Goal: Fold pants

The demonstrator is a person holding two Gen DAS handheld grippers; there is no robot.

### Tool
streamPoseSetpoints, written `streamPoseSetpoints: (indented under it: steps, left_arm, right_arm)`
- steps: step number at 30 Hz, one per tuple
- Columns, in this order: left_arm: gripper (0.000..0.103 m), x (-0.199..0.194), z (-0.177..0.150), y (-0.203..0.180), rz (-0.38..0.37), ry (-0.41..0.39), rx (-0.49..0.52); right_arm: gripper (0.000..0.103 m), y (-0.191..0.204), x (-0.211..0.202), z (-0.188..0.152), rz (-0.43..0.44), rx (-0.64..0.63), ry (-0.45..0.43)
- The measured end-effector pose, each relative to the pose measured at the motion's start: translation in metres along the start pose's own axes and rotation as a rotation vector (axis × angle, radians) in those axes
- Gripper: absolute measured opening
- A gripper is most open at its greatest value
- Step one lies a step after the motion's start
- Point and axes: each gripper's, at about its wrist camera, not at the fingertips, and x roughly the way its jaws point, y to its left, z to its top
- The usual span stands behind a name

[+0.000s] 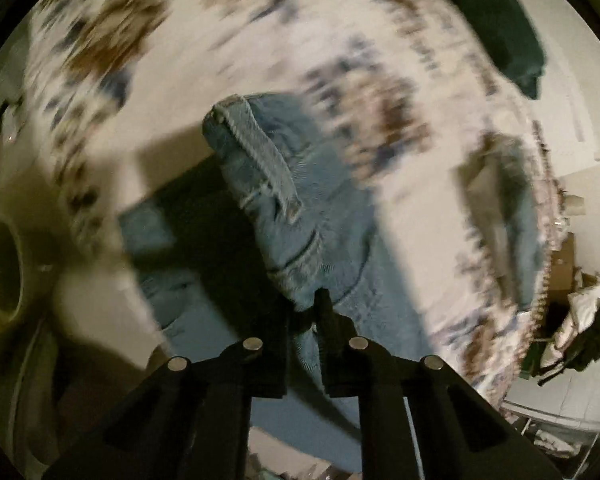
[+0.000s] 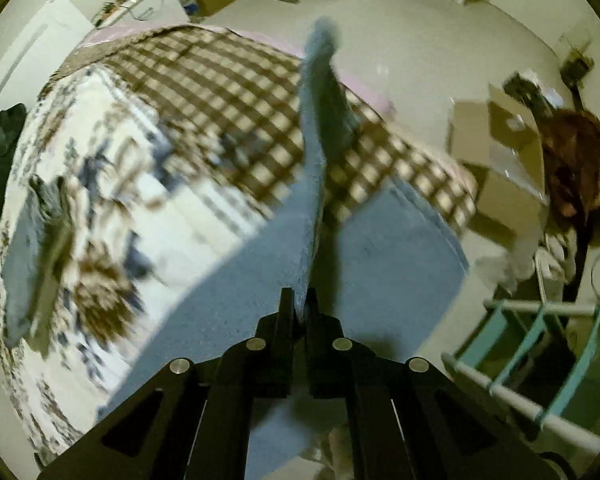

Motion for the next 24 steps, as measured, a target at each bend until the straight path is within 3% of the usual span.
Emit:
streamPoseSetpoints:
  steps: [5, 9, 12, 13, 14, 16, 19, 21, 24]
  left_arm:
    - [0.008, 0.052, -0.023, 0.055, 0.09, 0.092, -0.045]
    - [0.01, 0.055, -0.026, 0.061, 0.092, 0.099, -0.022]
    - [0.012, 0.047, -0.026, 0.058, 0.112, 0.088, -0.026]
    - [0.012, 0.043, -0.029, 0.062, 0.116, 0.082, -0.038]
    - [0.012, 0.04, -0.03, 0.062, 0.116, 0.074, -0.046]
    - [0.013, 0.029, -0.031, 0.057, 0.125, 0.042, -0.052]
    - [0.033, 0.013, -0.039, 0.038, 0.127, -0.017, -0.026]
    - [0.063, 0.012, -0.041, 0.023, 0.111, -0.041, 0.002]
    - [0.067, 0.028, -0.05, -0.001, 0.115, -0.033, 0.04]
  right_arm:
    - [0.004, -0.041, 0.043, -0.03, -0.046, 0.012, 0.049]
    - [0.006, -0.069, 0.076, -0.04, -0.048, 0.043, 0.126]
    - [0.039, -0.097, 0.09, -0.044, -0.017, 0.087, 0.195]
    - [0.055, -0.106, 0.089, -0.044, 0.013, 0.103, 0.202]
    - [0.062, -0.116, 0.086, -0.043, 0.042, 0.121, 0.205]
    - [0.063, -0.132, 0.077, -0.038, 0.08, 0.146, 0.191]
    - [0.064, -0.158, 0.063, -0.02, 0.134, 0.179, 0.152]
    - [0.064, -0.172, 0.062, -0.004, 0.178, 0.205, 0.14]
    - [0.064, -0.19, 0.075, 0.017, 0.238, 0.305, 0.17]
